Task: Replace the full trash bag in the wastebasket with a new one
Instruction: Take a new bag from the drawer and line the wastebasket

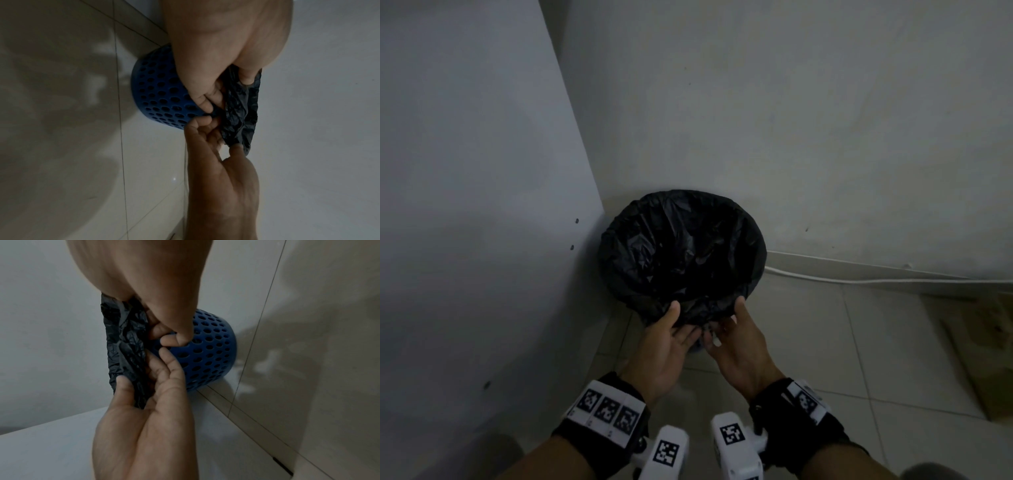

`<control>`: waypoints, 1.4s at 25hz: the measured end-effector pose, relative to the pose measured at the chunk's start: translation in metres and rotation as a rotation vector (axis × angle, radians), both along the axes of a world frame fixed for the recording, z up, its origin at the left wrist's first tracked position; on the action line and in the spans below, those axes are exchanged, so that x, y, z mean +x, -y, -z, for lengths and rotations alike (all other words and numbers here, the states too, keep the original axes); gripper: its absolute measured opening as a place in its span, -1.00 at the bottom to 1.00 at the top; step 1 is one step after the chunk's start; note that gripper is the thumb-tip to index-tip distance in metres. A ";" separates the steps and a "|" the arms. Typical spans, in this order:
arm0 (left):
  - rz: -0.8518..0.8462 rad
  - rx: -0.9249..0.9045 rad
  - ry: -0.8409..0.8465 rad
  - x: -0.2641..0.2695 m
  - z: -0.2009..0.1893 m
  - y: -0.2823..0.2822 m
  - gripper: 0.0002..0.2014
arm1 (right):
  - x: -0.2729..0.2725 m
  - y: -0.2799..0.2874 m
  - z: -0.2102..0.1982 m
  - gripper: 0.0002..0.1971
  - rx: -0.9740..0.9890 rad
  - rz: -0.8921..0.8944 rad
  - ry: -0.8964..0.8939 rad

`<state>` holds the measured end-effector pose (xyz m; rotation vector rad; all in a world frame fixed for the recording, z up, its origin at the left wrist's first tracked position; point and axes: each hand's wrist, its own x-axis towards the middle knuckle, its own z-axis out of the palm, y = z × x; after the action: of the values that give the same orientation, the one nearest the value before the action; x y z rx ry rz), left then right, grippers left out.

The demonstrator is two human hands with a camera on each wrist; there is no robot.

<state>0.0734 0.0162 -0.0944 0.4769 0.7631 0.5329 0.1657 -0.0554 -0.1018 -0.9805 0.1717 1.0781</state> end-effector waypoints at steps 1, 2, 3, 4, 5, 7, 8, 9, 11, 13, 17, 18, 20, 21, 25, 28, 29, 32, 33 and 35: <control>0.003 0.020 -0.009 0.000 0.000 0.000 -0.58 | 0.001 0.000 0.000 -0.56 -0.011 0.014 -0.011; 0.009 0.048 -0.020 0.001 0.001 0.000 -0.60 | 0.000 0.000 0.002 -0.56 -0.005 0.035 -0.034; 0.018 0.076 -0.032 0.001 0.002 0.001 -0.63 | -0.001 -0.001 0.002 -0.56 0.012 0.051 -0.060; 0.021 0.094 -0.044 0.003 0.003 0.002 -0.65 | -0.003 -0.001 0.003 -0.56 0.031 0.061 -0.084; 0.018 0.106 -0.056 0.004 0.003 0.001 -0.66 | -0.004 -0.001 0.004 -0.57 0.045 0.063 -0.105; 0.009 0.108 -0.086 0.004 0.000 -0.005 -0.71 | -0.004 -0.001 0.005 -0.62 0.059 0.068 -0.130; 0.011 0.097 -0.112 0.004 -0.001 -0.009 -0.75 | -0.003 -0.001 0.004 -0.64 0.059 0.071 -0.130; 0.018 0.085 -0.136 0.004 -0.003 -0.012 -0.81 | -0.002 0.000 0.003 -0.68 0.060 0.072 -0.125; 0.037 0.075 -0.162 0.004 -0.009 -0.014 -0.88 | -0.003 0.001 0.000 -0.73 0.050 0.084 -0.127; 0.029 0.067 -0.175 0.003 -0.012 -0.014 -0.85 | -0.006 0.000 -0.001 -0.73 0.057 0.094 -0.155; -0.073 -0.006 -0.115 -0.003 -0.014 -0.014 -0.84 | -0.009 -0.006 0.003 -0.74 0.090 0.100 -0.225; -0.094 -0.022 -0.098 -0.003 -0.014 -0.011 -0.82 | -0.009 -0.008 0.005 -0.73 0.096 0.088 -0.228; -0.092 -0.027 -0.097 -0.003 -0.013 -0.002 -0.80 | -0.007 -0.009 0.009 -0.72 0.104 0.072 -0.218; -0.081 -0.020 -0.102 -0.002 -0.012 0.001 -0.80 | -0.006 -0.009 0.011 -0.72 0.098 0.064 -0.200; -0.059 -0.018 -0.136 0.000 -0.008 0.002 -0.76 | -0.002 -0.010 0.020 -0.81 0.034 0.043 -0.078; -0.023 -0.022 -0.130 0.001 -0.009 0.004 -0.78 | -0.003 -0.010 0.022 -0.81 0.007 0.033 -0.071; -0.007 -0.008 -0.132 0.002 -0.009 0.005 -0.77 | -0.003 -0.010 0.020 -0.81 0.004 0.027 -0.081; 0.068 0.043 -0.130 0.008 -0.010 -0.001 -0.62 | -0.003 -0.013 0.017 -0.84 0.022 -0.007 -0.075; 0.059 0.040 -0.120 0.009 -0.011 -0.004 -0.61 | -0.003 -0.014 0.017 -0.85 0.015 -0.012 -0.067; 0.032 0.034 -0.130 0.009 -0.010 -0.010 -0.60 | -0.003 -0.014 0.019 -0.87 -0.031 -0.019 -0.024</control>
<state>0.0829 0.0263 -0.0845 0.5590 0.8706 0.4890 0.1629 -0.0413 -0.1208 -0.9986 0.1994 1.1074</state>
